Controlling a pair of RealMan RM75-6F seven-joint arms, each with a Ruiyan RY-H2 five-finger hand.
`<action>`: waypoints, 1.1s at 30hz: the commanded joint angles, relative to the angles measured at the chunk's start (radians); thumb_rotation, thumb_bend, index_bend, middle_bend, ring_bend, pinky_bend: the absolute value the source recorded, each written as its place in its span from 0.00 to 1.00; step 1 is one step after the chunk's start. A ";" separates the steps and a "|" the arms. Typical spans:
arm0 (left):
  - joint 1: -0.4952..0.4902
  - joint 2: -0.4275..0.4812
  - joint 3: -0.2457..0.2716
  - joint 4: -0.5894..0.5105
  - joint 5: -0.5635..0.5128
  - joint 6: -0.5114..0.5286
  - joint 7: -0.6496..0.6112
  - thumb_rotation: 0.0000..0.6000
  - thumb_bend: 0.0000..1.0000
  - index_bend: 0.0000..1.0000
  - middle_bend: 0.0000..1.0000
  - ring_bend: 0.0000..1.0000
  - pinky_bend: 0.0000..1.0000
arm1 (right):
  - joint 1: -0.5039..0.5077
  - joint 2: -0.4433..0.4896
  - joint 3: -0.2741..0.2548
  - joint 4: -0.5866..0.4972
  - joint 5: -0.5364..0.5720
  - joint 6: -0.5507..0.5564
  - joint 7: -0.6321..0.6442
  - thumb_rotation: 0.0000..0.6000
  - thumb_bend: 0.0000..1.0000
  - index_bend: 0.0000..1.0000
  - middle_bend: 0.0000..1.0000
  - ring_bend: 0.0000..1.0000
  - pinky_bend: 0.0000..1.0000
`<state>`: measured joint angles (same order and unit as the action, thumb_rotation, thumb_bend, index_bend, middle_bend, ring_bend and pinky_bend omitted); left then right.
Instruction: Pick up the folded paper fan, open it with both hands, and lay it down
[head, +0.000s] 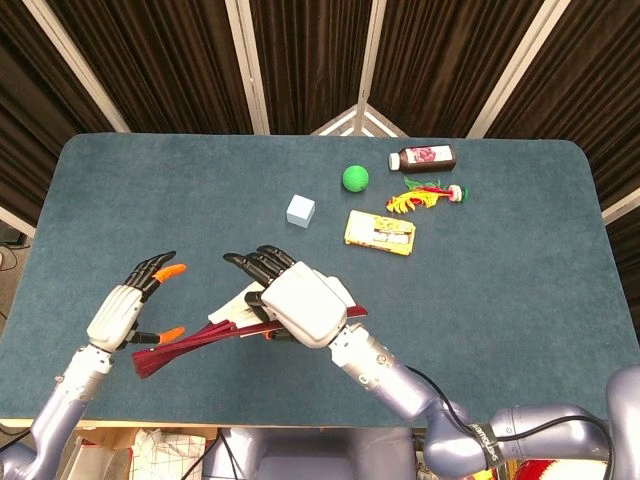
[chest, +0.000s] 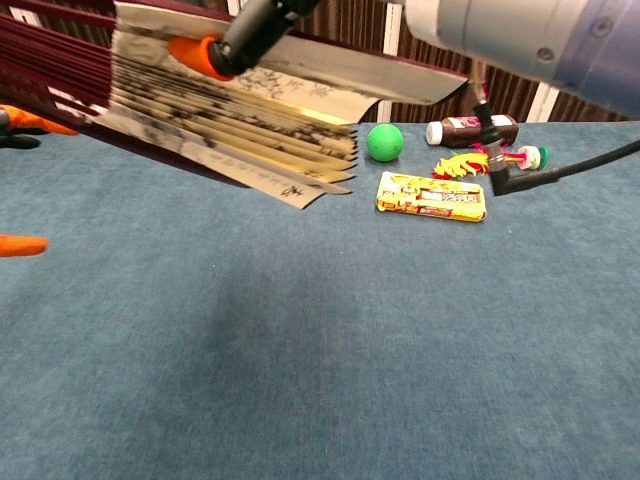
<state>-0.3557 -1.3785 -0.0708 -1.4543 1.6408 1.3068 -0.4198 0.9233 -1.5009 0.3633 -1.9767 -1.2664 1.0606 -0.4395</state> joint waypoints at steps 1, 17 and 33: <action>-0.014 -0.031 0.005 0.023 0.011 0.003 -0.040 1.00 0.24 0.19 0.04 0.00 0.00 | 0.005 -0.021 -0.002 -0.006 0.002 0.014 0.001 1.00 0.46 0.94 0.16 0.21 0.19; -0.049 -0.207 -0.007 0.153 0.062 0.116 -0.216 1.00 0.33 0.26 0.12 0.00 0.02 | 0.016 -0.088 -0.031 -0.011 0.007 0.053 -0.036 1.00 0.46 0.95 0.16 0.21 0.20; -0.103 -0.309 -0.003 0.206 0.062 0.096 -0.240 1.00 0.35 0.38 0.20 0.00 0.05 | 0.015 -0.078 -0.037 -0.040 0.005 0.061 -0.042 1.00 0.46 0.96 0.16 0.21 0.20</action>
<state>-0.4545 -1.6798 -0.0730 -1.2546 1.7040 1.4007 -0.6631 0.9391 -1.5808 0.3267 -2.0156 -1.2622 1.1209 -0.4806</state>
